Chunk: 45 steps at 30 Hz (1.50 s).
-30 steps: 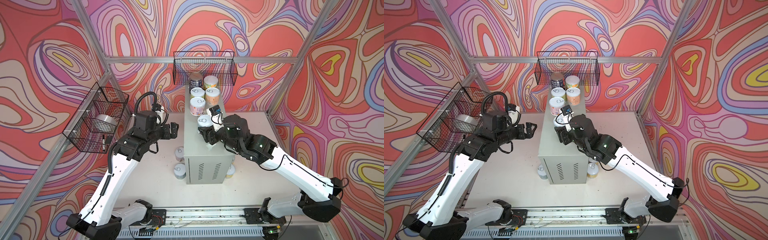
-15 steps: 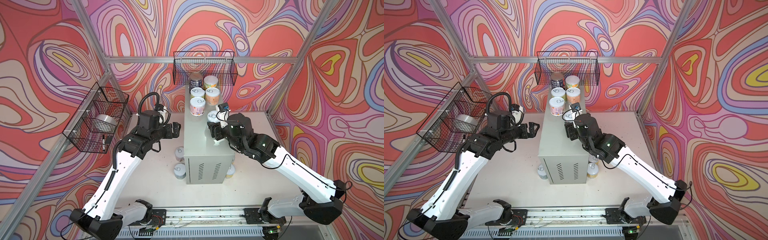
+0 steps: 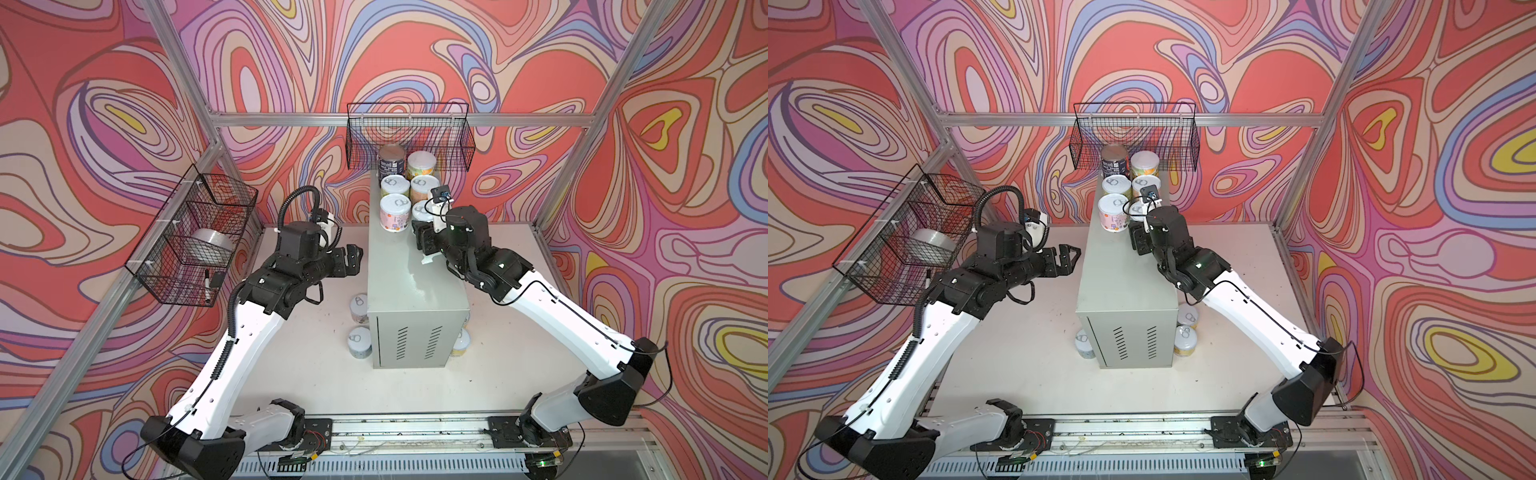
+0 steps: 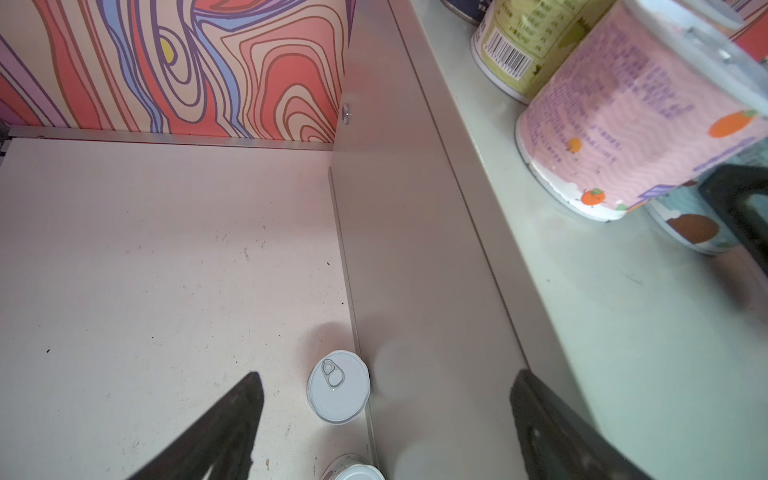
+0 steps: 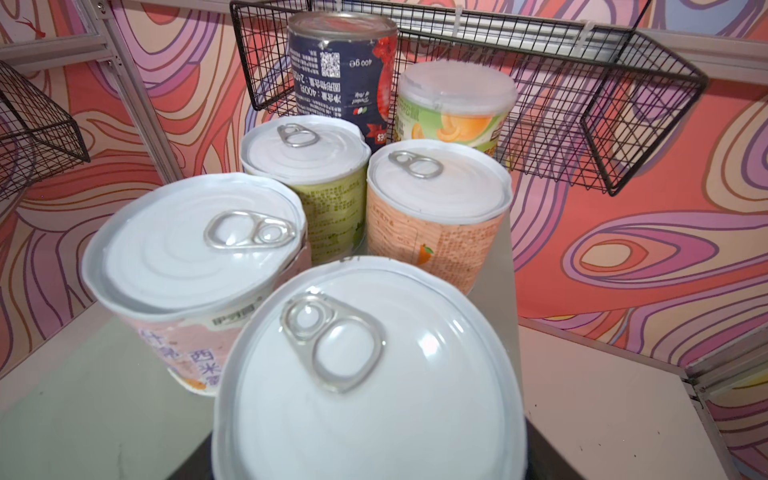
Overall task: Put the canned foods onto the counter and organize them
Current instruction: 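Slide the blue-labelled can beside the pink-labelled can with the right gripper, open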
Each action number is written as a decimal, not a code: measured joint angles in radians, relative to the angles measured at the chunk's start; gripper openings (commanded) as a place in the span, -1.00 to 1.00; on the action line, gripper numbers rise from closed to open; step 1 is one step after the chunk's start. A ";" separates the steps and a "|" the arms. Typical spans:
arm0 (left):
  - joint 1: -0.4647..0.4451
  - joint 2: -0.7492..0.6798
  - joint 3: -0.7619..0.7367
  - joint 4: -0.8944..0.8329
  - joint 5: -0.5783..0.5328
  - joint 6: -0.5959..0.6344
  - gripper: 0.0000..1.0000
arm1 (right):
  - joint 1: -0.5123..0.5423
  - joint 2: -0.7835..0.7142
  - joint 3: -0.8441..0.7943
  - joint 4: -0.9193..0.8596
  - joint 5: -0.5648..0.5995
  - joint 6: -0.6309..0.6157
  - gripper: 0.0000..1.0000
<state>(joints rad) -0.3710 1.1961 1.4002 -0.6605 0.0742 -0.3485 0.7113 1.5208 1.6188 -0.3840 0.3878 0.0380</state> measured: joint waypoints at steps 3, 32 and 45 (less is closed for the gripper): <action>0.000 -0.003 -0.008 0.000 -0.001 0.000 0.87 | -0.006 0.004 0.001 0.007 -0.004 -0.001 -0.12; 0.000 -0.039 -0.074 0.037 -0.003 -0.031 0.86 | -0.023 -0.155 -0.027 -0.237 -0.124 0.161 0.10; 0.000 -0.037 -0.094 0.054 0.010 -0.046 0.86 | -0.023 -0.114 -0.049 -0.198 -0.158 0.208 -0.11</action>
<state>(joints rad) -0.3710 1.1587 1.3060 -0.6067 0.0837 -0.3943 0.6884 1.4071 1.5700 -0.5819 0.2302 0.2462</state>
